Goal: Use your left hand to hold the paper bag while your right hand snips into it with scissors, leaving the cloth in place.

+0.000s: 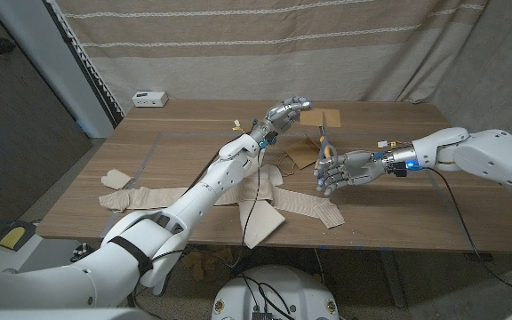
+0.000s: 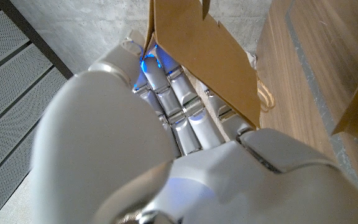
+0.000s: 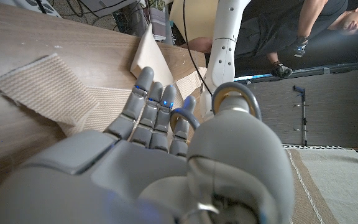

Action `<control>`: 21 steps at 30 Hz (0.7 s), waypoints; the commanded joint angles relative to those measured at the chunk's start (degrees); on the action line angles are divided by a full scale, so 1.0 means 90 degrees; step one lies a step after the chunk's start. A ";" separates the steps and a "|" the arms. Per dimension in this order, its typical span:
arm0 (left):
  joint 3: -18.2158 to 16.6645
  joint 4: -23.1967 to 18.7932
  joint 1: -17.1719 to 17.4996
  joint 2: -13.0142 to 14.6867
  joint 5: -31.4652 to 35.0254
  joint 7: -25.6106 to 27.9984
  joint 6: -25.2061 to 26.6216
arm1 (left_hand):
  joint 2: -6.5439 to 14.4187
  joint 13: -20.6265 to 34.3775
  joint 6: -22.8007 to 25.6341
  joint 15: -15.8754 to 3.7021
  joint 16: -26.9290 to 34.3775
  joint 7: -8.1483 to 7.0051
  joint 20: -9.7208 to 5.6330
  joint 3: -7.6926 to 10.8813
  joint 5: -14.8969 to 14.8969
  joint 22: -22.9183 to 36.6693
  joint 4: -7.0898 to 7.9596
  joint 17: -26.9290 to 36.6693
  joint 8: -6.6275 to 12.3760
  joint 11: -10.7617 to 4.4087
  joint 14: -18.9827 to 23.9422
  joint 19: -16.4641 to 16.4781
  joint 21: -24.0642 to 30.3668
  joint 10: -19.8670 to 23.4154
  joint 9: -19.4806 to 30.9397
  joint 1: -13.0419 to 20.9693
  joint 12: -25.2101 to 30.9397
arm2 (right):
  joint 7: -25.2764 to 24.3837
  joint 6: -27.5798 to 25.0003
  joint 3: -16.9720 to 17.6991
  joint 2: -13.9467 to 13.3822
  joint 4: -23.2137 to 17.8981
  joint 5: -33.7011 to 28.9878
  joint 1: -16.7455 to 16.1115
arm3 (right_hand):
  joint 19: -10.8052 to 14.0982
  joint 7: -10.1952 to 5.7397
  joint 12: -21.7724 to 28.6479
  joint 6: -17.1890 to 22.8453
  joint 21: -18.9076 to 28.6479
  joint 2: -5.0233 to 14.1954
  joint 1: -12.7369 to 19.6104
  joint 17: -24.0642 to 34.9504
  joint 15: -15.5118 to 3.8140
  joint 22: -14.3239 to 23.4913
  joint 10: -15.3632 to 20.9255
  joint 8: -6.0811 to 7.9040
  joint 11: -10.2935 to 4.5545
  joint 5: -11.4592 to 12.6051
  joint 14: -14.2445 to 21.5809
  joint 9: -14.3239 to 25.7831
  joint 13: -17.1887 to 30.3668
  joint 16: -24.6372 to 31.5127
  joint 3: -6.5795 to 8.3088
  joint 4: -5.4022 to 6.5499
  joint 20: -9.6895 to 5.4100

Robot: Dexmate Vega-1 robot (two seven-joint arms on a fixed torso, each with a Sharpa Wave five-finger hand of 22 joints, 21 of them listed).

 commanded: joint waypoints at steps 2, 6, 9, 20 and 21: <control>0.0025 -0.0101 0.0038 -0.0004 0.0025 0.0033 0.0021 | 0.0063 0.0020 0.0124 -0.0008 0.0007 0.0077 -0.0790 0.0062 0.0042 0.0015 0.0006 -0.0008 0.0018 -0.0094 0.0045 -0.0020 0.0076 0.0089 0.0018 0.0113 0.0018 | -0.0065 0.0051 0.0084 0.0013 0.0004 0.0117 -0.0060 | -0.0010 -0.0151 0.0101 0.0143 0.0045 0.0091 0.0115 0.0042 -0.0528 0.0041 0.0528 -0.0024 -0.0469 -0.0071 0.0328 -0.0080 -0.0053 0.0005 0.0474 0.0161 -0.0212; 0.0030 -0.0149 0.0054 0.0015 0.0037 0.0058 0.0026 | 0.0064 0.0019 0.0127 -0.0009 0.0006 0.0084 -0.0790 0.0067 0.0041 0.0005 0.0005 -0.0010 0.0016 -0.0093 0.0043 -0.0037 0.0103 0.0087 0.0013 0.0114 0.0020 | -0.0160 0.0122 0.0158 -0.0001 -0.0045 0.0161 -0.0136 | 0.0004 -0.0246 0.0109 0.0336 0.0138 0.0085 0.0358 0.0087 -0.0788 0.0060 0.0819 -0.0046 -0.0632 -0.0152 0.0579 -0.0216 -0.0210 0.0032 0.1038 0.0262 -0.0358; 0.0029 -0.0188 0.0073 0.0035 0.0032 0.0075 0.0044 | 0.0064 0.0007 0.0122 -0.0009 0.0007 0.0071 -0.0789 0.0069 0.0041 0.0001 0.0006 -0.0010 0.0021 -0.0092 0.0044 -0.0044 0.0114 0.0074 0.0026 0.0113 0.0008 | -0.0266 0.0113 0.0205 -0.0026 -0.0105 0.0197 -0.0181 | 0.0047 -0.0283 0.0096 0.0480 0.0219 0.0067 0.0611 0.0137 -0.0877 0.0067 0.0954 -0.0041 -0.0712 -0.0222 0.0670 -0.0287 -0.0304 0.0068 0.1368 0.0211 -0.0446; 0.0032 -0.0228 0.0102 0.0058 0.0014 0.0048 0.0038 | 0.0062 0.0015 0.0129 -0.0009 0.0006 0.0085 -0.0788 0.0078 0.0040 -0.0018 0.0005 -0.0013 0.0022 -0.0093 0.0043 -0.0074 0.0161 0.0083 0.0025 0.0111 0.0020 | -0.0511 0.0024 0.0258 -0.0083 -0.0255 0.0250 -0.0262 | 0.0181 -0.0366 0.0072 0.1278 0.0588 0.0041 0.1295 0.0269 -0.1234 0.0083 0.1871 0.0040 -0.0970 -0.0626 0.1407 -0.0589 -0.0831 0.0289 0.2183 0.0071 -0.0703; 0.0033 -0.0230 0.0105 0.0059 0.0015 0.0048 0.0031 | 0.0062 0.0017 0.0127 -0.0009 0.0006 0.0085 -0.0788 0.0078 0.0040 -0.0019 0.0005 -0.0013 0.0023 -0.0093 0.0043 -0.0075 0.0163 0.0085 0.0028 0.0110 0.0023 | -0.0547 -0.0016 0.0263 -0.0091 -0.0271 0.0271 -0.0265 | 0.0243 -0.0378 0.0062 0.1358 0.0644 0.0042 0.1341 0.0269 -0.1253 0.0084 0.1941 0.0045 -0.0990 -0.0664 0.1495 -0.0620 -0.0885 0.0293 0.2248 0.0072 -0.0740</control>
